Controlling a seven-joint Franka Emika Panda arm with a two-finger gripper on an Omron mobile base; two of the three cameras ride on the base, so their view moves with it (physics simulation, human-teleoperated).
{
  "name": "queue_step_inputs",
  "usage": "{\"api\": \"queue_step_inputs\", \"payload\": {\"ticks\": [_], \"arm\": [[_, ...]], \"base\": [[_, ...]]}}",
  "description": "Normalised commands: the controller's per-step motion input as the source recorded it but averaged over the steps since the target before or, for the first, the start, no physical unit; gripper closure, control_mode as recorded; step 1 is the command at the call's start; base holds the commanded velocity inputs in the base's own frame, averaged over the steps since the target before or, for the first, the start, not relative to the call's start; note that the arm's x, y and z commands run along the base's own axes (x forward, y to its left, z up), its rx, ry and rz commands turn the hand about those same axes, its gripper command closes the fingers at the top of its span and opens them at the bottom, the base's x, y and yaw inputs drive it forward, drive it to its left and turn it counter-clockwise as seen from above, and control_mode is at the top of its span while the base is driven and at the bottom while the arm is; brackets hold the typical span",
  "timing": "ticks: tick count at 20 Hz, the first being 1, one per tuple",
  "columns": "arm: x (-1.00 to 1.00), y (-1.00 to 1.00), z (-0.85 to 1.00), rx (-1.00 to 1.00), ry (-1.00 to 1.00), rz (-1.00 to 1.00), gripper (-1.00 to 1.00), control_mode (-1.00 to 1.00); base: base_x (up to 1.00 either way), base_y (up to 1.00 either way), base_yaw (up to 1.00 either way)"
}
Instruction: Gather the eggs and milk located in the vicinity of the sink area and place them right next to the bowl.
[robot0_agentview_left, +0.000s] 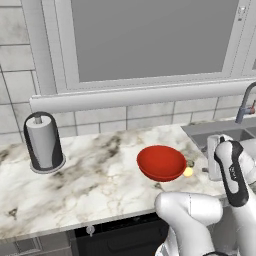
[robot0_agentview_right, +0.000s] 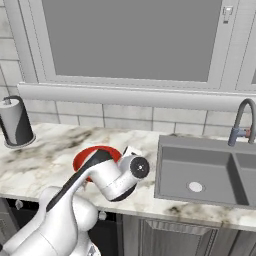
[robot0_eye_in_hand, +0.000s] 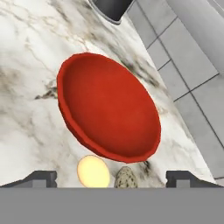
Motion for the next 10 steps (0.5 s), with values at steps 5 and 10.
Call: {"api": "queue_step_inputs", "payload": {"ticks": [5, 10], "arm": [[-0.59, 0.0, 0.41, 0.0, -0.22, 0.0, -1.0, -1.0], [-0.43, 0.0, 0.32, 0.0, -0.19, 0.0, -1.0, -1.0]], "base": [[0.0, 0.0, 0.0], [0.0, 0.0, 0.0]]}}
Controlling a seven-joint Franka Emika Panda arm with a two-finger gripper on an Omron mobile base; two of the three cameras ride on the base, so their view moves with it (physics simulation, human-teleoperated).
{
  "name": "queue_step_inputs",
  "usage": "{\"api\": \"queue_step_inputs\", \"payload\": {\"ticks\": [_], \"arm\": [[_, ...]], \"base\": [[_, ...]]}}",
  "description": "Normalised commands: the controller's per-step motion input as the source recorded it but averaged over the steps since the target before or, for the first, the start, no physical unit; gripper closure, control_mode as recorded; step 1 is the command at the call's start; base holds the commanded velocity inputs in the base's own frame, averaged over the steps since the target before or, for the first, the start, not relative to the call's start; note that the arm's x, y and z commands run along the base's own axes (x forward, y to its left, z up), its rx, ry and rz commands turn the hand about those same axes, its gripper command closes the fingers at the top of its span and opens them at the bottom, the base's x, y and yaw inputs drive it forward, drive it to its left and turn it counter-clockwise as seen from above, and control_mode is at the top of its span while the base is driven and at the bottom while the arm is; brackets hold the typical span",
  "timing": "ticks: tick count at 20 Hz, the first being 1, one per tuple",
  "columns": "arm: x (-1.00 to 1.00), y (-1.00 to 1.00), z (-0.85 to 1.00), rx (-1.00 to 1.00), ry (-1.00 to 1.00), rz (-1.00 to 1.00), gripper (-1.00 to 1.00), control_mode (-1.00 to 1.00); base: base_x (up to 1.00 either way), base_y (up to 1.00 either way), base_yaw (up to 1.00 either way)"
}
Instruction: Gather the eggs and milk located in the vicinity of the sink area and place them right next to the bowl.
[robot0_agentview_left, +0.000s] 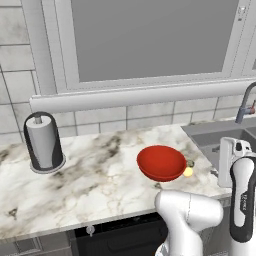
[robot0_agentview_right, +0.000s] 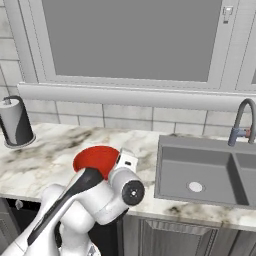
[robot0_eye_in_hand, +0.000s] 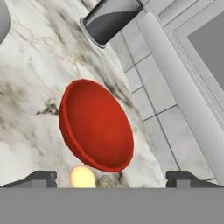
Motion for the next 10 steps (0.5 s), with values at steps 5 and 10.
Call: {"api": "queue_step_inputs", "payload": {"ticks": [5, 10], "arm": [[-0.02, 0.0, 0.05, 0.0, -0.02, 0.0, -1.0, 1.0], [0.0, 0.0, 0.0, 0.0, 0.0, 0.0, -1.0, 1.0]], "base": [[0.01, 0.0, 0.0], [-0.42, -0.16, 0.0]]}}
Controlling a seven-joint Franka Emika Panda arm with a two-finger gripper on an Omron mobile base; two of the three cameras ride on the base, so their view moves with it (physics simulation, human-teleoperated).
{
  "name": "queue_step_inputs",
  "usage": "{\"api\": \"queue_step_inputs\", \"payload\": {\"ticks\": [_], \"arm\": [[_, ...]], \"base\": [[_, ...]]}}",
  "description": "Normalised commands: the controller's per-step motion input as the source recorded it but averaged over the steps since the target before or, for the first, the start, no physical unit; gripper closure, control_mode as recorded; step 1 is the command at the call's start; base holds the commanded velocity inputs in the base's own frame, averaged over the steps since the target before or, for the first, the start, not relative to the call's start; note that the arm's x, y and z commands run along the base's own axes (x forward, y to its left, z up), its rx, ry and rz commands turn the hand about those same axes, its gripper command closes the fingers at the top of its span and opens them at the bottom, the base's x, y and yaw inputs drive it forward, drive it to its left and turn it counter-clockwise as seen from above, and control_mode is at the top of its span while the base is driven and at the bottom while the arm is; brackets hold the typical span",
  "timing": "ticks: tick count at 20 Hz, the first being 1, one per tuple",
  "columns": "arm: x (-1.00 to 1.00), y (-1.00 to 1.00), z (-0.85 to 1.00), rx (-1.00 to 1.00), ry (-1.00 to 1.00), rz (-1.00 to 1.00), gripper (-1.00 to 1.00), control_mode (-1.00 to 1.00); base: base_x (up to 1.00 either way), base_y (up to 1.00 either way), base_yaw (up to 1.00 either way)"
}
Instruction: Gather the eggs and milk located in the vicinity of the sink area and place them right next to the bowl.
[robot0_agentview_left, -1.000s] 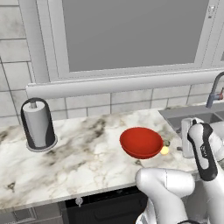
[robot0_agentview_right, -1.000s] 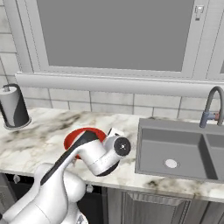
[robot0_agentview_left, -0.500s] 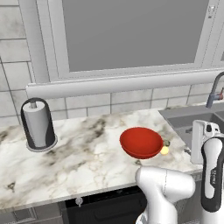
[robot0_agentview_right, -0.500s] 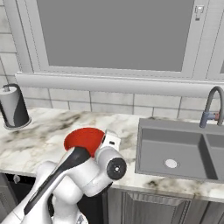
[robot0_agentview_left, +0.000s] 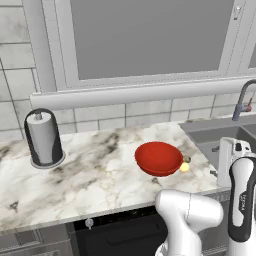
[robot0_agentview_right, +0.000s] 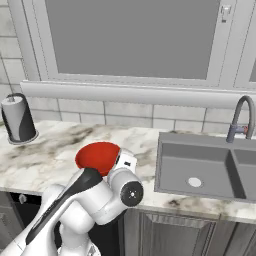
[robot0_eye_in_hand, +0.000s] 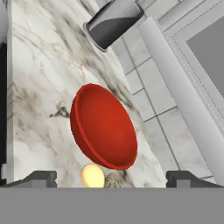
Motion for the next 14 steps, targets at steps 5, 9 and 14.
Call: {"api": "queue_step_inputs", "payload": {"ticks": [5, 9, 14], "arm": [[0.0, 0.0, 0.0, 0.0, 0.0, 0.0, -1.0, 1.0], [0.0, 0.0, 0.0, 0.0, 0.0, 0.0, -1.0, 1.0], [0.0, 0.0, 0.0, 0.0, 0.0, 0.0, -1.0, 1.0]], "base": [[-1.0, -0.47, 0.0], [-0.65, -0.62, 0.0], [-0.01, -0.96, 0.0]]}}
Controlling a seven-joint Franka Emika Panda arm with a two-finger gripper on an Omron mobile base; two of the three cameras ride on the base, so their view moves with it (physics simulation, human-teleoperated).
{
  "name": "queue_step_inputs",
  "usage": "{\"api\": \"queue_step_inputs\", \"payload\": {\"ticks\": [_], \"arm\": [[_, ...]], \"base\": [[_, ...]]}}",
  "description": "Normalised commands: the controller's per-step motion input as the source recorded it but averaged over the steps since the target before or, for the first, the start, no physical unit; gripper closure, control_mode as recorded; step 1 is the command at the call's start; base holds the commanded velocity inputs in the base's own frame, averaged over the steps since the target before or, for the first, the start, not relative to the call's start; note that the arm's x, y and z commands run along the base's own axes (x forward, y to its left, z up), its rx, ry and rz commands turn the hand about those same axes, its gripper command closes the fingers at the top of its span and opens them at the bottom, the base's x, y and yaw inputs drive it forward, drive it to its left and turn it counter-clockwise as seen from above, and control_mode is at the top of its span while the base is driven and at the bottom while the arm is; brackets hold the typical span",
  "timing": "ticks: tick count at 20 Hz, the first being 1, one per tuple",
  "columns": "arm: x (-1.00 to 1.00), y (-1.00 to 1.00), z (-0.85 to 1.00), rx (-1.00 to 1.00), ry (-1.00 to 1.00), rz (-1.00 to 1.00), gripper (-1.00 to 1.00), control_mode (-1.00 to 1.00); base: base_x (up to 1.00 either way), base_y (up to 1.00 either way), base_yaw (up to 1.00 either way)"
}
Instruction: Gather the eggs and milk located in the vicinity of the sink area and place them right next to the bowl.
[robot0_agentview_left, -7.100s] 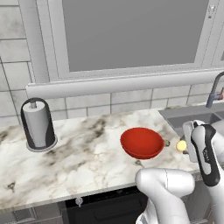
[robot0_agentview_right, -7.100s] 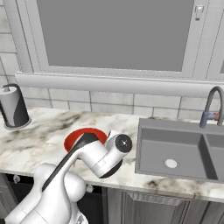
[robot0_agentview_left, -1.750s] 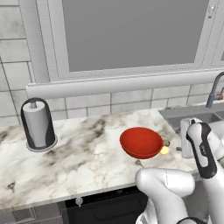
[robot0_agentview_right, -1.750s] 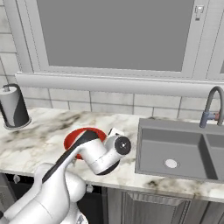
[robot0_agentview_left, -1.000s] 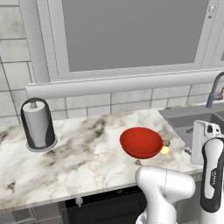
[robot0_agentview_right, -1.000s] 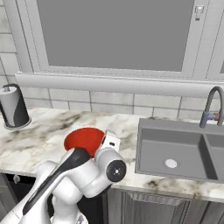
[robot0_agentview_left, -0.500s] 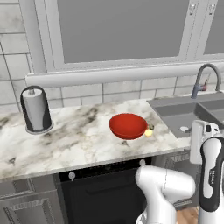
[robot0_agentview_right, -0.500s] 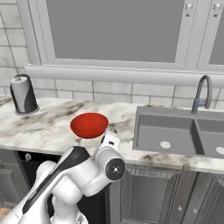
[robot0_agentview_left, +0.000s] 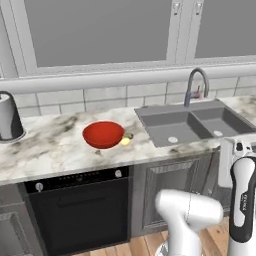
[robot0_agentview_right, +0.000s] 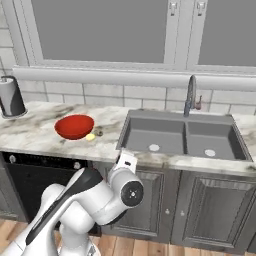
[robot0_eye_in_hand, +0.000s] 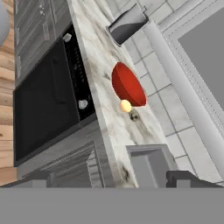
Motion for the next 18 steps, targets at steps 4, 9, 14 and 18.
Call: {"api": "queue_step_inputs", "payload": {"ticks": [4, 9, 14, 18], "arm": [[0.0, 0.0, 0.0, 0.0, 0.0, 0.0, -1.0, 1.0], [0.0, 0.0, 0.0, 0.0, 0.0, 0.0, -1.0, 1.0], [0.0, 0.0, 0.0, 0.0, 0.0, 0.0, -1.0, 1.0], [0.0, 0.0, 0.0, 0.0, 0.0, 0.0, -1.0, 1.0]], "base": [[0.0, -1.0, 0.0], [0.0, -1.0, 0.0], [0.0, -1.0, 0.0], [0.0, -0.98, 0.0]]}}
